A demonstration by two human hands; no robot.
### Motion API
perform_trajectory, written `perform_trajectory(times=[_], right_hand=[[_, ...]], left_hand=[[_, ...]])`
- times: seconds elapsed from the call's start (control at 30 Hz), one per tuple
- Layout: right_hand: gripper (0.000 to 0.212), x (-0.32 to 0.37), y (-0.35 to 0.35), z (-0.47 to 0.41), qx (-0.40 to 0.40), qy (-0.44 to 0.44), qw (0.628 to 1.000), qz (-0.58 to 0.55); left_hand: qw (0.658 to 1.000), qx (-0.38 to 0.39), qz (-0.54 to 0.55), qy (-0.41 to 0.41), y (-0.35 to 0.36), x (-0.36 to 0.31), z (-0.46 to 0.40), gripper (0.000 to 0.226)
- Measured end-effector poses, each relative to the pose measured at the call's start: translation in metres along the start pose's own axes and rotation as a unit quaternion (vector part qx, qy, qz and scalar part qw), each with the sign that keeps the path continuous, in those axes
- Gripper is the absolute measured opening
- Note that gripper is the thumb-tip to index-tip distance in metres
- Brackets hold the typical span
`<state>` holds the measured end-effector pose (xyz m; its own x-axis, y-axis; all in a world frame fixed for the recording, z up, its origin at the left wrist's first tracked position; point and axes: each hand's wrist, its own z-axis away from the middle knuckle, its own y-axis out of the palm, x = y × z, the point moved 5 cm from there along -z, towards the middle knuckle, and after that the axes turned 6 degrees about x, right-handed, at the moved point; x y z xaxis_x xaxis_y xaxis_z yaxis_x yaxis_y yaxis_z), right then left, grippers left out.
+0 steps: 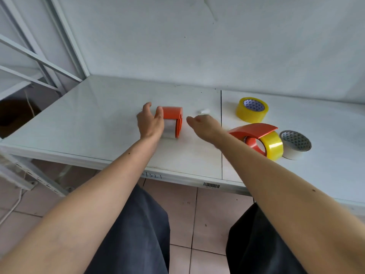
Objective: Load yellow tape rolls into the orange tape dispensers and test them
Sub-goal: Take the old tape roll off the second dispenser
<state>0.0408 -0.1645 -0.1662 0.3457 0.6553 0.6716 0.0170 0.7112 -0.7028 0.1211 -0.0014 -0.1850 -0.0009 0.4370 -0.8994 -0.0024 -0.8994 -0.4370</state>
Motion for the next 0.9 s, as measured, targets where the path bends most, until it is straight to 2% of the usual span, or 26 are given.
perform_trajectory(times=[0.1,0.27,0.43,0.6,0.67,0.77,0.83,0.9], right_hand=[[0.055,0.003,0.023,-0.012,0.005,0.014,0.982,-0.189],[0.062,0.002,0.035,-0.033,-0.021,-0.017,0.952,-0.304],[0.026,-0.009,0.031,-0.035,-0.039,-0.036,0.934,-0.355],[0.020,-0.028,0.030,-0.027,-0.041,-0.031,0.907,-0.418],[0.028,-0.035,0.030,-0.026,-0.073,-0.023,0.902,-0.424],[0.066,-0.046,0.035,-0.029,-0.108,0.039,0.885,-0.451],[0.059,-0.047,0.039,-0.031,-0.081,0.071,0.865,-0.490],[0.040,-0.043,0.042,-0.033,-0.031,0.059,0.803,-0.593]], left_hand=[[0.992,0.040,0.069,-0.098,0.006,0.015,-0.004,0.068],[0.981,0.030,0.169,-0.090,0.018,0.012,-0.003,0.037],[0.957,0.034,0.271,-0.098,0.031,0.017,-0.003,0.023],[0.924,0.062,0.362,-0.112,0.051,0.016,0.007,0.012],[0.899,0.075,0.413,-0.126,0.057,0.016,0.012,0.011],[0.832,0.099,0.523,-0.155,0.066,0.014,0.016,0.006],[0.796,0.117,0.573,-0.156,0.070,0.013,0.017,0.010],[0.777,0.132,0.596,-0.151,0.074,0.012,0.017,0.013]])
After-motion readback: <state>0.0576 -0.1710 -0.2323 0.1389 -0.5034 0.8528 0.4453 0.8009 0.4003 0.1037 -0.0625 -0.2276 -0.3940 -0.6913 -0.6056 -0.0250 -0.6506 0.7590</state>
